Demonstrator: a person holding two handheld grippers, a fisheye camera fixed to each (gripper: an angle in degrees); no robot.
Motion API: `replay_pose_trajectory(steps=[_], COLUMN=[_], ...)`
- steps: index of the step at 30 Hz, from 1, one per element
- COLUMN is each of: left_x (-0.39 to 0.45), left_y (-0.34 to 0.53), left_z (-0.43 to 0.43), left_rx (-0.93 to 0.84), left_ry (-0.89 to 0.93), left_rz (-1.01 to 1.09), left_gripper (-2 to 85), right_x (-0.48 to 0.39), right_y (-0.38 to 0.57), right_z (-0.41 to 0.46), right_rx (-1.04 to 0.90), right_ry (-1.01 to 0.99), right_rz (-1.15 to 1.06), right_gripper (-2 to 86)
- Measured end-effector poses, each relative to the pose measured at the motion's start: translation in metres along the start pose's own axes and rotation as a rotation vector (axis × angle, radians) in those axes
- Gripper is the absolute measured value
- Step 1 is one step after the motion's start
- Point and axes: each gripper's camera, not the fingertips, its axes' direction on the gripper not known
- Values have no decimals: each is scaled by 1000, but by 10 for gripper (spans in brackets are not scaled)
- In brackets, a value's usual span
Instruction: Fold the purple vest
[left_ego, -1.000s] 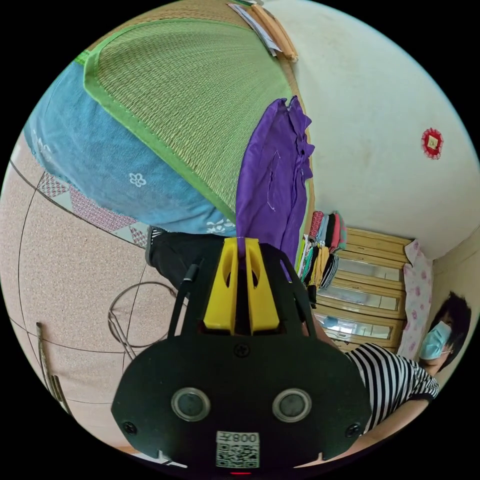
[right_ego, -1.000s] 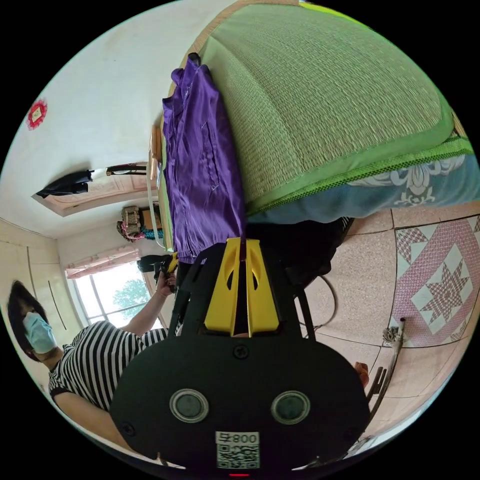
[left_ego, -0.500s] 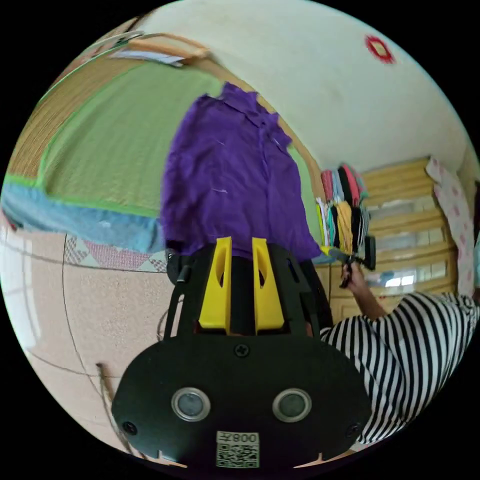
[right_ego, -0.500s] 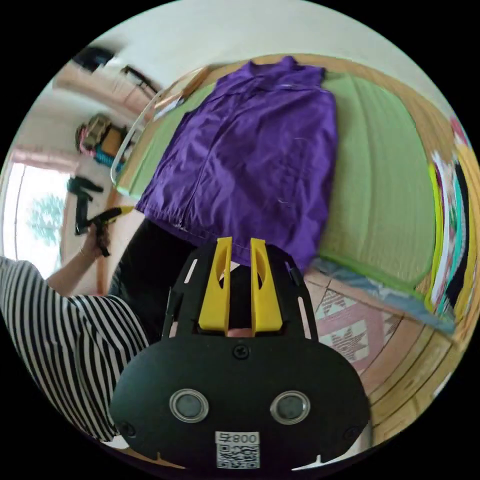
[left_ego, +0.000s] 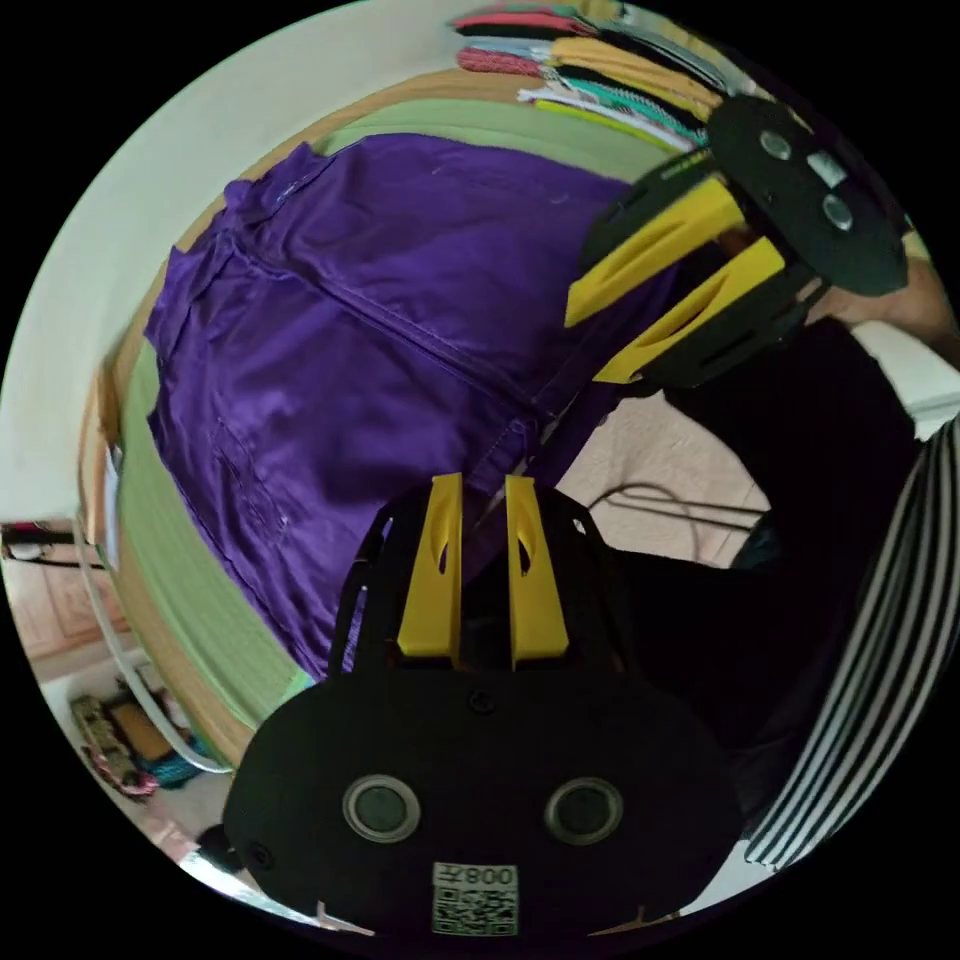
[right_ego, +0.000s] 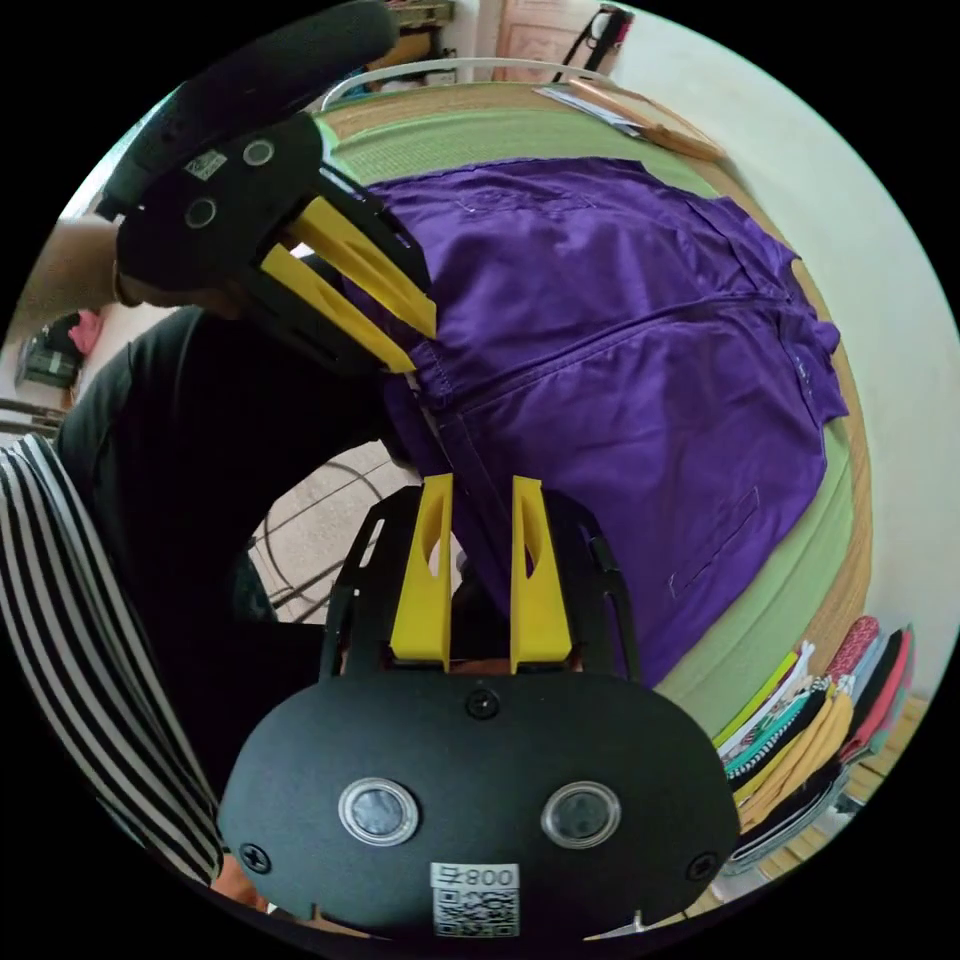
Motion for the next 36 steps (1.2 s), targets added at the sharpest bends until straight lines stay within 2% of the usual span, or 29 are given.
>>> replay_pose_trajectory(steps=[3, 8, 14, 17, 21, 24, 28, 32, 36], left_x=[21, 31, 28, 25, 16, 7, -10, -43, -89], left_y=[-22, -38, -36, -37, -35, -30, -18, 10, 63], left_z=[-6, -29, -63, -56, -54, -53, -42, -37, -46], left_rx=[-17, 11, 85, 59, 56, 59, 44, 64, 134], left_ry=[-79, -42, 31, 49, 66, 67, 92, 190, 286], left_rz=[51, 33, -16, -20, -33, -25, -20, -98, -273], left_gripper=[40, 6, 0, -1, -1, 0, 0, 3, 12], right_x=[-2, 7, 14, 19, 24, 21, 12, -3, 18], right_y=[-13, -20, -20, -24, -30, -40, -60, -60, -38], right_z=[-2, -19, -41, -26, -30, -17, 30, 72, 82], right_rx=[-25, -25, 16, -13, 49, 57, -7, -56, 5], right_ry=[64, 40, -56, -77, -107, -94, -104, -150, -289], right_rz=[-11, -3, -2, 21, 30, 9, -33, -81, 48], right_gripper=[53, 0, -3, -1, 13, 67, 45, 6, 14])
